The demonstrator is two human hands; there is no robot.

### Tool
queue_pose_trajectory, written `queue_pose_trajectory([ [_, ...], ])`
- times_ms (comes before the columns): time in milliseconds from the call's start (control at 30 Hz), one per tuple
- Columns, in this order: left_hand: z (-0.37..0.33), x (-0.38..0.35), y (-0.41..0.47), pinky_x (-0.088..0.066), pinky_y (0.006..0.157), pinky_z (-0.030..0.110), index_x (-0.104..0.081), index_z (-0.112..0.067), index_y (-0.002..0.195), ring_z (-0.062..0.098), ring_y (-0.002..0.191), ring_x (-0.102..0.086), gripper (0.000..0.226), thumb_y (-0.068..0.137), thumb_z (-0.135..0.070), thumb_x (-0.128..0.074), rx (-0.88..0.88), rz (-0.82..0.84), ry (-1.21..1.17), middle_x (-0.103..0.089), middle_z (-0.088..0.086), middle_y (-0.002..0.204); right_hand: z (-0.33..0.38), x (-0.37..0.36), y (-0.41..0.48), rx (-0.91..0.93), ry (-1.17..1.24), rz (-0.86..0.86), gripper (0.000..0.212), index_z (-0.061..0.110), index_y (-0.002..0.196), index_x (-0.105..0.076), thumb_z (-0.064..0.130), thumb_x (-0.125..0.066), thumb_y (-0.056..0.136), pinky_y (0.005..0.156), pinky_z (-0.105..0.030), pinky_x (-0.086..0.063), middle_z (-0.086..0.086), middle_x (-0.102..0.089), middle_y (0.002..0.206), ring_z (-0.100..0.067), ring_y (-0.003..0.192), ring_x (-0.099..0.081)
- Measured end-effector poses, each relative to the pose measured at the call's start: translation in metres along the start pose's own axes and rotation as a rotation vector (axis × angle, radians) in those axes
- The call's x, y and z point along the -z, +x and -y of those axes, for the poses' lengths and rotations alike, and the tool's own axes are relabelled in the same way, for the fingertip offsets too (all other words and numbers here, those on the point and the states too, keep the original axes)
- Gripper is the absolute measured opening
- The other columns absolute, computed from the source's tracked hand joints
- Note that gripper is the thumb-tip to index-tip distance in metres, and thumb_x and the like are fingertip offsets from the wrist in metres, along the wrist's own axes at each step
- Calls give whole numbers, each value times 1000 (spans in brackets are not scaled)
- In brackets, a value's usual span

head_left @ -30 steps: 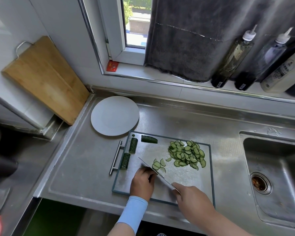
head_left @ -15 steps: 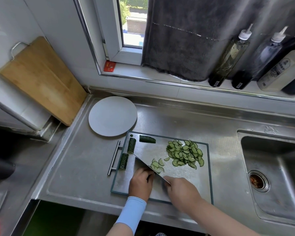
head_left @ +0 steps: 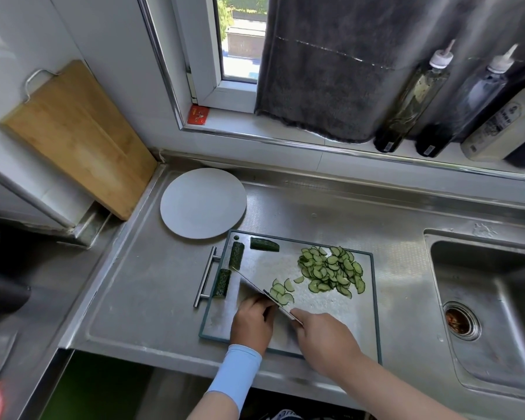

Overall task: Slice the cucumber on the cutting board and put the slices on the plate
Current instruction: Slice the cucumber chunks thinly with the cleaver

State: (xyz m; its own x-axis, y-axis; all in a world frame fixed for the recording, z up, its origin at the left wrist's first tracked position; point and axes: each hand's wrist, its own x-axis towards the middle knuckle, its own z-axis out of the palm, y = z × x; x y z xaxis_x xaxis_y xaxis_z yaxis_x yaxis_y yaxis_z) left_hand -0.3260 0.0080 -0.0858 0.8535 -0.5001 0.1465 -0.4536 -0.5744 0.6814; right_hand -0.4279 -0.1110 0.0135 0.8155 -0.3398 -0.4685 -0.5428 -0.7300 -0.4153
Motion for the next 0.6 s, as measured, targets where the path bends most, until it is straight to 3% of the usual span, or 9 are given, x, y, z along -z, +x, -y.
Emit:
queue_pose_trajectory([
  [133,1,1,1,-51,65,21,-73,-18,78,20,75,-63,27,62,2,-82,-41,9,11,-69,0,86,-7,3,-12,4,-21,9,11,26,87,-45,25,-41,97,60,-37,-39,1,-51,66,-26,67,-46],
  [400,0,2,2,-42,71,14,-73,-18,76,10,82,-54,28,60,2,-84,-52,4,-20,-69,-2,85,-8,8,-20,-57,1,54,10,22,88,-47,17,-39,92,56,-32,-36,-3,-57,74,-26,68,-47],
  [600,3,2,0,-52,68,21,-73,-20,79,16,82,-61,26,65,0,-82,-20,46,-18,-68,-3,91,-2,7,-20,-72,12,65,12,22,87,-47,18,-39,95,54,-29,-34,1,-54,72,-23,66,-44],
])
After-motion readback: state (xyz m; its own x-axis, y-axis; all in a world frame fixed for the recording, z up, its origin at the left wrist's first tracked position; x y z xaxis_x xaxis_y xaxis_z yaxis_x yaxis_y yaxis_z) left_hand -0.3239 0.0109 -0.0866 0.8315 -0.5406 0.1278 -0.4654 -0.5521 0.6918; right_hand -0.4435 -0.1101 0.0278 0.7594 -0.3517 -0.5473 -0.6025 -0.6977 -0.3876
